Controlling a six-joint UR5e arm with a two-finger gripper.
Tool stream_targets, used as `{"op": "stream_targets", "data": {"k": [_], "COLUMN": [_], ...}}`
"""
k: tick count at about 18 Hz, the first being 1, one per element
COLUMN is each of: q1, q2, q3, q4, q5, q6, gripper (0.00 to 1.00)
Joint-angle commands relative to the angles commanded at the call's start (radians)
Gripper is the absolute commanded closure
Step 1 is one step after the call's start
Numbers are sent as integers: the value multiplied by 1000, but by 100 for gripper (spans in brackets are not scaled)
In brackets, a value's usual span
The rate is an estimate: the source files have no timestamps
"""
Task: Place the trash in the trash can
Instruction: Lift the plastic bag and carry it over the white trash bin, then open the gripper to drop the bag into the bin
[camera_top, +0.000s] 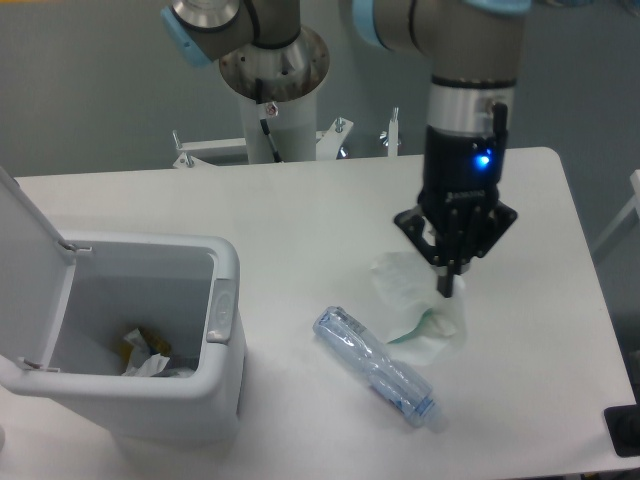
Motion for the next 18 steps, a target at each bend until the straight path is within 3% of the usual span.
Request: {"op": "stream_targets", "data": {"k": [6, 10, 11, 12, 13, 18], "q1": [-134, -245, -275, -293, -298, -298], "q2": [86, 109, 95, 76, 65, 61], "q3": [-8, -66, -75, -80, -87, -84], "q4": [0, 0, 2, 3, 9, 0], "q5": [2, 0, 0, 3, 5, 6], "q6": [-85, -103, -100, -91, -88, -100], "gripper": [100, 100, 92, 52, 3, 0]}}
